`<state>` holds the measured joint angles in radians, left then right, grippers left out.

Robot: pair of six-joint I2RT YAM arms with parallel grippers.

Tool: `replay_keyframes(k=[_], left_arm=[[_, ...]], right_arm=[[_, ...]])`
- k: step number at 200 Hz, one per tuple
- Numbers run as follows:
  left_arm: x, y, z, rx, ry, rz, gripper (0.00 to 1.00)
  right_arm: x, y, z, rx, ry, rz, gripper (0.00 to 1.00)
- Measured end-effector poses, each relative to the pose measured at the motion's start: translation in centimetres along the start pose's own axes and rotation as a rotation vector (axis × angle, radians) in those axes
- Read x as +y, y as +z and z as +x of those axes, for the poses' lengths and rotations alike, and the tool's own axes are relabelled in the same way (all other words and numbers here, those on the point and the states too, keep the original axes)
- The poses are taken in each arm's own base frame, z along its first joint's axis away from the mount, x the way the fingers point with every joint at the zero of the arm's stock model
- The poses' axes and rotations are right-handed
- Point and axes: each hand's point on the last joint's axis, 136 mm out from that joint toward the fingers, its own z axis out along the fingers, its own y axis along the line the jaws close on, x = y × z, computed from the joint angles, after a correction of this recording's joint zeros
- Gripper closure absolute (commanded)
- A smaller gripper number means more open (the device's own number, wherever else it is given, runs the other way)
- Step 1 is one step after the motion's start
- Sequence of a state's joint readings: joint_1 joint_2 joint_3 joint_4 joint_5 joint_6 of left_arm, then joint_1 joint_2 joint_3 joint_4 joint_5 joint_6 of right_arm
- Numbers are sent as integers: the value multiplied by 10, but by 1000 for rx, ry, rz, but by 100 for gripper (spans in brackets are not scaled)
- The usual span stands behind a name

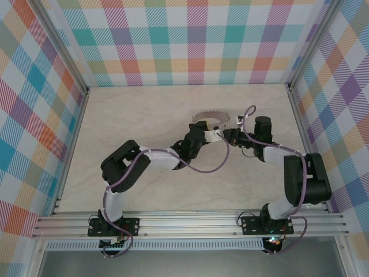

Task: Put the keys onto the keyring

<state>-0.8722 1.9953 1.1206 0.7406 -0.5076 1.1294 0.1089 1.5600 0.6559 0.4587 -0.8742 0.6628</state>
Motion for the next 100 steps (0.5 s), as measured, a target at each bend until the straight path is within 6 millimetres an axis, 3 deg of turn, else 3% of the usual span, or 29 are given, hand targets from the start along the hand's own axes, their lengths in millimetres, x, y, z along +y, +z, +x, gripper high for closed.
replay_keyframes(k=[16,41,72,100], left_arm=[[-10,4,6,11,4,15,100],[-19,9,14,29,-9,15,100],[12,20,49,117,-70,-84,100],[27,24,68,165,-91,-139,100]], right_arm=[[-11,3,4,8,23,11,95],[-25,5,12,12,65,39,80],[-39,3,33,41,128,69,78],[-47,2,43,52,165,84,72]])
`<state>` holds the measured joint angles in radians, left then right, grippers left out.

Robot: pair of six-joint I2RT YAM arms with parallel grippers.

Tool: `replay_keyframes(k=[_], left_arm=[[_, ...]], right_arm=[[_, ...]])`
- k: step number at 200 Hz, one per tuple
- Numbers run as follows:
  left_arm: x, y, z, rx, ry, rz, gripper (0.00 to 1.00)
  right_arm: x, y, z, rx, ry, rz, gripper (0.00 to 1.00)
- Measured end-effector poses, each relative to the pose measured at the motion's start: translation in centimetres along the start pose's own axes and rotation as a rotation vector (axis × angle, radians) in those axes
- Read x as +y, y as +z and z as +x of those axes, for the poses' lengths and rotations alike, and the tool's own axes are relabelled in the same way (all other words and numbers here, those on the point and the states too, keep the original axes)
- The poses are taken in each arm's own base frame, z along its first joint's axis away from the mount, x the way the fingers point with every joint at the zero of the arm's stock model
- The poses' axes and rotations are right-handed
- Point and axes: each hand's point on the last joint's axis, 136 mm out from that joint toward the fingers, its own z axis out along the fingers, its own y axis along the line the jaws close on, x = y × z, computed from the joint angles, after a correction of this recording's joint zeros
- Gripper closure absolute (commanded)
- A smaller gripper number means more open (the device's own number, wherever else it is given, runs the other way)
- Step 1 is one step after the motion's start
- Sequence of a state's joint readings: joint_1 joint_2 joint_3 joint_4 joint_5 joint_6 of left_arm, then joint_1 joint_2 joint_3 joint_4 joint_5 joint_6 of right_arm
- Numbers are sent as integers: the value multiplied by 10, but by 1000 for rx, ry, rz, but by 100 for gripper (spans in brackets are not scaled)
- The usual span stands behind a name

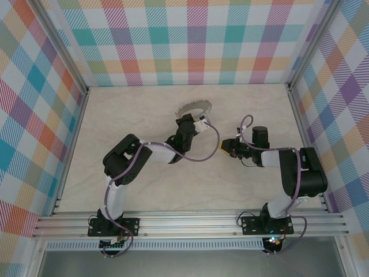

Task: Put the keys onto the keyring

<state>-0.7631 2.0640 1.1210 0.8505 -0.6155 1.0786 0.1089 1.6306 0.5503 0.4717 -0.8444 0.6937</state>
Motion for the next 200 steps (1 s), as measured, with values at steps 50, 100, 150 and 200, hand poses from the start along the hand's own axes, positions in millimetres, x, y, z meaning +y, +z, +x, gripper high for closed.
replay_keyframes(k=[50,100,150,200], left_arm=[[-7,0,-1,-3,35,-3,100],[-3,0,-4,-14,90,-20,100],[-7,-4,-10,-28,149,-15,100],[-22,-23,-31,-79,226,9,100]], right_arm=[[-10,-4,10,-9,28,36,57],[25,-30,-8,-135,-85,68,36],[43,-70,-24,-310,-150,154,29],[42,-94,-28,-402,-145,211,28]])
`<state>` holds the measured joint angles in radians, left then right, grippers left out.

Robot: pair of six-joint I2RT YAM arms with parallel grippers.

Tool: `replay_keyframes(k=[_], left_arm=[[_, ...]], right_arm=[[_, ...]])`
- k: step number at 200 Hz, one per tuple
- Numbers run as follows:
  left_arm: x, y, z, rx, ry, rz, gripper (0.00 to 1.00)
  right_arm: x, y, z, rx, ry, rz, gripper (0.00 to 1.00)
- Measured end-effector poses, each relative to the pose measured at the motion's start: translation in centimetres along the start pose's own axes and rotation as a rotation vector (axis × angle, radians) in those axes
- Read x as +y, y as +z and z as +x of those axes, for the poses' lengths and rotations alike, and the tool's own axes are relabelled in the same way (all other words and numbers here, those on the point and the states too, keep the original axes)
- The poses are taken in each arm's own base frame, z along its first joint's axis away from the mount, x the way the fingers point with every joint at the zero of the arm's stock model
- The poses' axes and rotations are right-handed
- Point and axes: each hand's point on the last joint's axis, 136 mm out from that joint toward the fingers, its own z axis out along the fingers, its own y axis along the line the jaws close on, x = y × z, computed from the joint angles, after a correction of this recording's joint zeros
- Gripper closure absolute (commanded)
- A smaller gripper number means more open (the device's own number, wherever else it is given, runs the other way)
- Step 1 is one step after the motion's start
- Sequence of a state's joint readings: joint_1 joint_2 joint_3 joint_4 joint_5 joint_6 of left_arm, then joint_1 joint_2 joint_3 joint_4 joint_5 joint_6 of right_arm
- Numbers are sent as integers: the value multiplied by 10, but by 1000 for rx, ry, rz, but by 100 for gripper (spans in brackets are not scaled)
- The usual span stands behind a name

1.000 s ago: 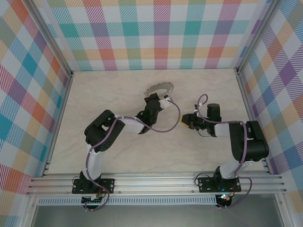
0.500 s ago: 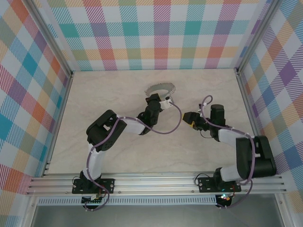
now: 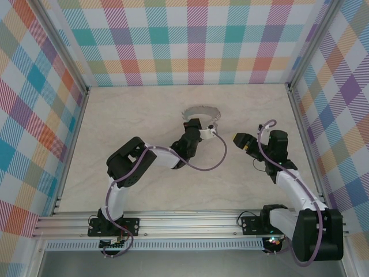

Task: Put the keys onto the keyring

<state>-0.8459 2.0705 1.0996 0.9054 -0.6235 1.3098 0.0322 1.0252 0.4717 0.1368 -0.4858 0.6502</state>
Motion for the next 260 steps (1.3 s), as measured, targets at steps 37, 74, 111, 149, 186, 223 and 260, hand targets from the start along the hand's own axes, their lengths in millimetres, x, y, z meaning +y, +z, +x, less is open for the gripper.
replay_keyframes(k=[37,74,111,149,186,223,260], left_arm=[[-8,-14,-22,-43,51,10,100],[-21,-32,-42,-80,86,22,100],[-43,-46,-44,-95,115,53,100],[-81,-36,-24,-60,159,100,100],[-104,-22,6,2,203,139,100],[-91,-8,12,22,196,116,100],[-91,1,15,26,204,115,100]], right_arm=[[-18,-10,1,-36,31,51,27],[-29,-19,-7,-83,53,88,26],[-37,-20,-11,-97,70,109,26],[-46,-14,-9,-76,89,126,26],[-51,-9,-8,-67,97,132,26],[-55,-7,-6,-56,106,140,26],[-55,-5,-7,-57,103,134,26]])
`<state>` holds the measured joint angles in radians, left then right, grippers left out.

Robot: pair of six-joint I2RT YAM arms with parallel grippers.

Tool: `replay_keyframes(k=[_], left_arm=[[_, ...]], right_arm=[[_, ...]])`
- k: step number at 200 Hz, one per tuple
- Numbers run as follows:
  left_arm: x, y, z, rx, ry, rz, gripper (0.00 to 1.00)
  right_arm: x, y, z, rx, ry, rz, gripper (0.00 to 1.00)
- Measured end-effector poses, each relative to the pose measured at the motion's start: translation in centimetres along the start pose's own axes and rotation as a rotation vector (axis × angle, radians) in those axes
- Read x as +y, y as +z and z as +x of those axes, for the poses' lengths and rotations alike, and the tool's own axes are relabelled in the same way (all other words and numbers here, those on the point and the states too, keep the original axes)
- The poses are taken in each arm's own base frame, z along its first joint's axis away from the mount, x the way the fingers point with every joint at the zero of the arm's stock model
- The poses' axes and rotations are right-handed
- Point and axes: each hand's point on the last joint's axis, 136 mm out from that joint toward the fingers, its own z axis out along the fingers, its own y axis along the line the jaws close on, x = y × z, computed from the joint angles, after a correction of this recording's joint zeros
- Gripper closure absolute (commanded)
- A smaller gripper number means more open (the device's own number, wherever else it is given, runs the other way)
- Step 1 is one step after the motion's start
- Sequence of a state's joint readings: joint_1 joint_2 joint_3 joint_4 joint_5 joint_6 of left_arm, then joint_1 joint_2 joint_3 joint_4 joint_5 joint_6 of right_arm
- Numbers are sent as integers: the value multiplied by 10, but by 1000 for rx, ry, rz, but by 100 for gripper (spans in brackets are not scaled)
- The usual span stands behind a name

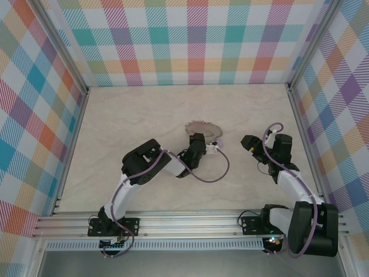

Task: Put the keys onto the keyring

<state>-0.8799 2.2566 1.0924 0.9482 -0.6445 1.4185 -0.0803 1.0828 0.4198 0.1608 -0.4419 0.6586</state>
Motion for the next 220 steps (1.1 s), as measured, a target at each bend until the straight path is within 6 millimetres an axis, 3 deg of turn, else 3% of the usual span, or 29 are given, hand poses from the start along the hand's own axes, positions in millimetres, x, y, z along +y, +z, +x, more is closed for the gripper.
replay_keyframes(k=[48,82,103,112,135,161,220], left_arm=[[1,13,11,25,5,0,100],[5,21,27,61,-2,1,50],[21,26,31,73,-36,-30,32],[26,27,34,77,-53,-36,19],[39,27,43,94,-89,-36,1],[49,27,57,127,-119,-17,0],[42,14,79,194,-148,100,0]], right_arm=[[1,0,0,1,-1,-4,25],[1,0,0,2,-1,-4,25],[1,0,0,2,0,-6,25],[1,0,0,2,0,-8,25],[2,-2,-1,-1,-1,-10,25],[8,-6,-3,-12,-12,-23,24],[21,-14,-9,-24,-26,-46,13]])
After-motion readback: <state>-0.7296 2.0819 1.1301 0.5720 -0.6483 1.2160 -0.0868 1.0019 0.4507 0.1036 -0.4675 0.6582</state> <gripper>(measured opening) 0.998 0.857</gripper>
